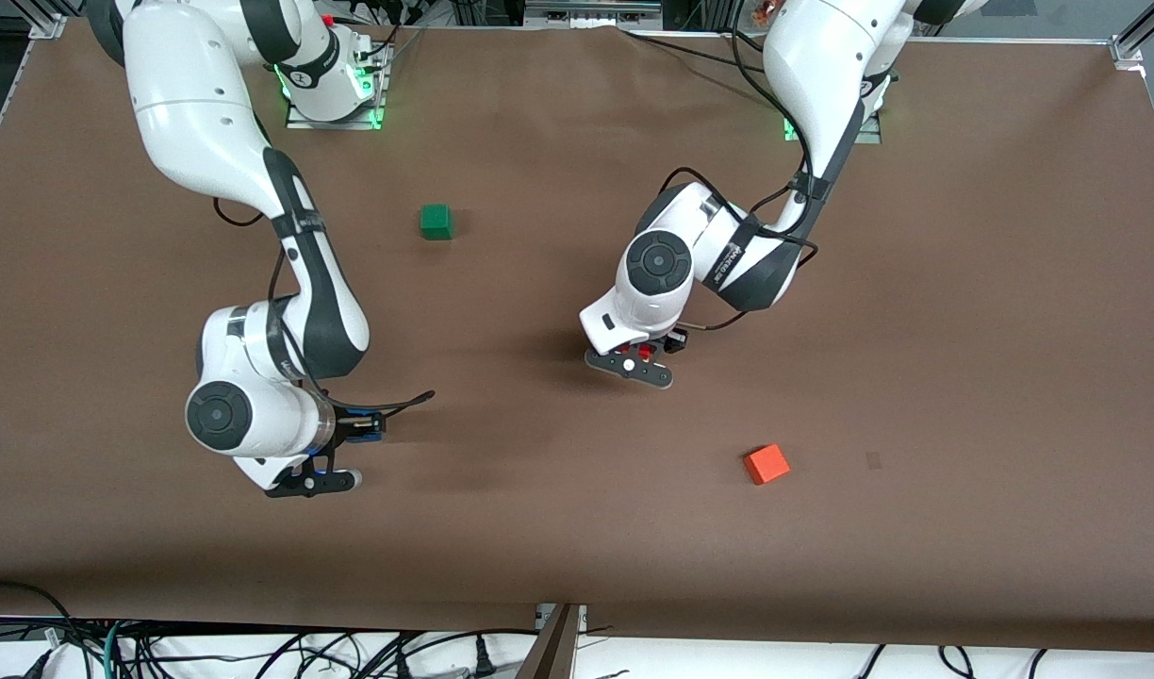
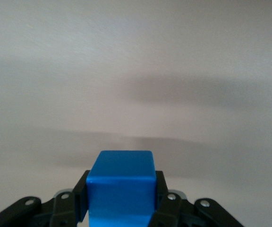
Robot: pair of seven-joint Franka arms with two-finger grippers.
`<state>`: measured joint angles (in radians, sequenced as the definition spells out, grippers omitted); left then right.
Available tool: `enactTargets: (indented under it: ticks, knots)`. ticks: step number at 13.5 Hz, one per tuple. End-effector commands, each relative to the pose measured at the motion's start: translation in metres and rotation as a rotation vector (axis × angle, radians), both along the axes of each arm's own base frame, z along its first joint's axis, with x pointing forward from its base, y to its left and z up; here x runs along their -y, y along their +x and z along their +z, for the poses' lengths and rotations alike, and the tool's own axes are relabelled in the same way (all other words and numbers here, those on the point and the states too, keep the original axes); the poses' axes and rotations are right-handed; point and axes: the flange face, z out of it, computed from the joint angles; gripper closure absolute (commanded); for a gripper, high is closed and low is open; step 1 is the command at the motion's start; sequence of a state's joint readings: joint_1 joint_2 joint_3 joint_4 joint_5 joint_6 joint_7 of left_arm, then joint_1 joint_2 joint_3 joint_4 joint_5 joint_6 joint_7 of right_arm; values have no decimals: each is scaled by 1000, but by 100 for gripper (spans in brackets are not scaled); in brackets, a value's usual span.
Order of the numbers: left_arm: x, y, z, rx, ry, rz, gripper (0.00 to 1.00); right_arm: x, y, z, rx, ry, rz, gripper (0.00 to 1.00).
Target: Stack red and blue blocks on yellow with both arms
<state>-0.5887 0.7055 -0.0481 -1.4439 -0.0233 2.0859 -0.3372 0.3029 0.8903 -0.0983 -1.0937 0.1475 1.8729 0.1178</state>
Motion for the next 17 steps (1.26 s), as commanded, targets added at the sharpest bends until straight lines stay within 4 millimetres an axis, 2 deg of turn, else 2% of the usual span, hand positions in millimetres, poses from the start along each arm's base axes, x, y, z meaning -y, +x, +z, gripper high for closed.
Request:
enactTargets:
  ticks: [1, 2, 4, 7, 9, 12, 13, 14, 15, 16, 17]
  knots:
    - [-1, 3, 6, 41, -2, 35, 100, -27, -6, 20, -28, 26, -42, 66]
    - [-1, 4, 3, 45, -6, 42, 100, -33, -7, 40, -19, 40, -50, 66]
    - [1, 3, 0, 48, -8, 42, 100, -39, -10, 66, -21, 42, -54, 66]
    - [0, 1, -6, 37, 2, 41, 100, -61, -25, 108, -24, 38, -81, 65]
    - [-2, -2, -10, 29, 8, 40, 100, -68, -29, 121, -10, 37, -118, 65]
    - [-1, -4, -12, 25, 12, 54, 100, -72, -27, 121, 10, 46, -129, 65]
    - [-2, -3, -11, 26, 10, 58, 85, -73, -27, 122, 11, 45, -137, 65]
    - [-3, -1, -8, 28, 8, 61, 12, -74, -27, 122, 16, 47, -138, 65]
    - [-4, 3, 0, 38, 1, 69, 0, -78, -28, 122, 19, 48, -135, 65]
    - [-7, 9, 8, 48, -5, 77, 0, -78, -28, 122, 20, 49, -135, 64]
    - [-12, 16, 25, 58, -12, 89, 0, -79, -28, 123, 23, 50, -137, 64]
